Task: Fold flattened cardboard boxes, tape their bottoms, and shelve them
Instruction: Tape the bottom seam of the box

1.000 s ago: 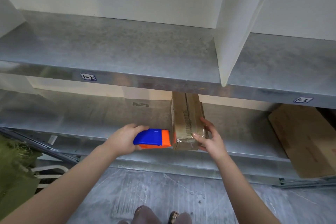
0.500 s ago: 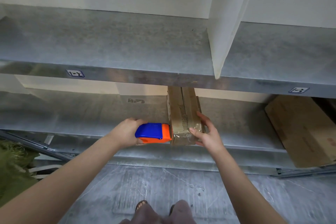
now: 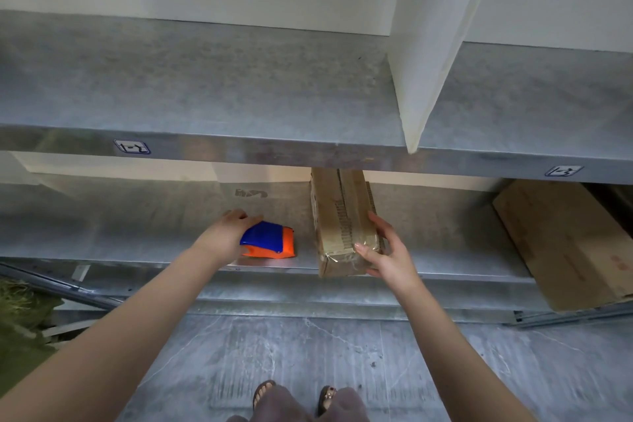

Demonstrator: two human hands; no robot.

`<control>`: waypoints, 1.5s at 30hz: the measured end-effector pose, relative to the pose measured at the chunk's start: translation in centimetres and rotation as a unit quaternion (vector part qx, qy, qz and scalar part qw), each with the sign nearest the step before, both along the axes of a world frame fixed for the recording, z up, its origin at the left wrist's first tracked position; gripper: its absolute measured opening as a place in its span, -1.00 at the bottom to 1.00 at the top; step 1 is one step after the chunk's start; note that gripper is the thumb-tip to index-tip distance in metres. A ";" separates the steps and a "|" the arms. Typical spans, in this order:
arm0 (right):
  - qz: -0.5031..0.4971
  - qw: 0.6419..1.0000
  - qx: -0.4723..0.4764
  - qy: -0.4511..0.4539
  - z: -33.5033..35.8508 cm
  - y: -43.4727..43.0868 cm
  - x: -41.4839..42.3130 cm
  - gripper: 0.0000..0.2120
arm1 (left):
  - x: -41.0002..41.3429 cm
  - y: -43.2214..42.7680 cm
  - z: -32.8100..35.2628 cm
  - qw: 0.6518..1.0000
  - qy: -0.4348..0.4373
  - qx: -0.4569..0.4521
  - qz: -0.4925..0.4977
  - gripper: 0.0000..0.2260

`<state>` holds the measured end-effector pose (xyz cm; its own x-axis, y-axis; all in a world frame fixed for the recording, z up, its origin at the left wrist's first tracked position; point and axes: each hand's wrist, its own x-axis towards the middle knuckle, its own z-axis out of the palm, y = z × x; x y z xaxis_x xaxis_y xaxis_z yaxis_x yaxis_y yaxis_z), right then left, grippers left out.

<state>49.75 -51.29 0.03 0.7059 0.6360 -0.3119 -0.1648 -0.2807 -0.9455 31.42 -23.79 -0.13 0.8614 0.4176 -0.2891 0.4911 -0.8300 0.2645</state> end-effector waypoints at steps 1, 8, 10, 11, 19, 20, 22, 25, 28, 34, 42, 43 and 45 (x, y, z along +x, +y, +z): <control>0.002 1.000 -0.008 -0.011 0.0 0.1 -0.1 -0.43 | 0.0 0.2 0.0 1.000 0.004 -0.007 -0.003 -0.39; 0.044 0.969 -0.116 -0.212 0.2 -0.1 -1.3 -0.35 | -0.3 -2.0 1.6 0.999 0.023 0.027 -0.032 -0.16; 0.038 0.959 -0.127 -0.250 0.5 -0.3 -1.7 -0.34 | 0.2 -4.5 2.4 0.997 -0.056 0.001 -0.053 -0.23; 0.038 0.953 -0.135 -0.268 0.5 -0.4 -1.8 -0.35 | 0.5 -6.0 2.9 0.993 -0.098 -0.015 -0.064 -0.34; 0.087 0.873 -0.148 -0.456 1.4 -2.8 -2.5 -0.50 | 2.9 -15.5 1.4 0.961 -0.248 0.018 -0.121 -0.56; 0.114 0.860 -0.169 -0.468 1.3 -3.1 -2.7 -0.48 | 3.1 -15.9 0.9 0.963 -0.244 0.024 -0.112 -0.55; 0.147 0.849 -0.193 -0.470 0.9 -3.2 -2.8 -0.48 | 3.5 -16.5 0.4 0.967 -0.233 0.017 -0.098 -0.54; 0.141 0.862 -0.193 -0.447 0.9 -2.8 -2.4 -0.56 | 4.2 -17.0 0.8 0.969 -0.241 -0.003 -0.058 -0.54; 0.162 0.859 -0.194 -0.445 1.0 -2.8 -2.2 -0.55 | 4.0 -17.1 0.9 0.970 -0.237 -0.028 -0.046 -0.51; 0.185 0.886 -0.144 -0.399 -0.1 -4.5 -1.8 -0.35 | 1.9 -17.5 -0.4 0.952 -0.246 -0.166 0.074 -0.40; 0.047 0.967 -0.015 -0.248 -0.9 -3.8 -1.3 -0.59 | 3.4 -18.4 0.1 0.865 -0.328 -0.301 0.232 -0.51; 0.046 0.968 -0.018 -0.246 -1.0 -3.7 -1.1 -0.59 | 3.8 -18.3 0.3 0.859 -0.340 -0.291 0.251 -0.56; 0.025 0.973 -0.025 -0.229 -0.9 -3.1 -0.9 -0.61 | 4.7 -18.2 0.7 0.852 -0.350 -0.269 0.282 -0.61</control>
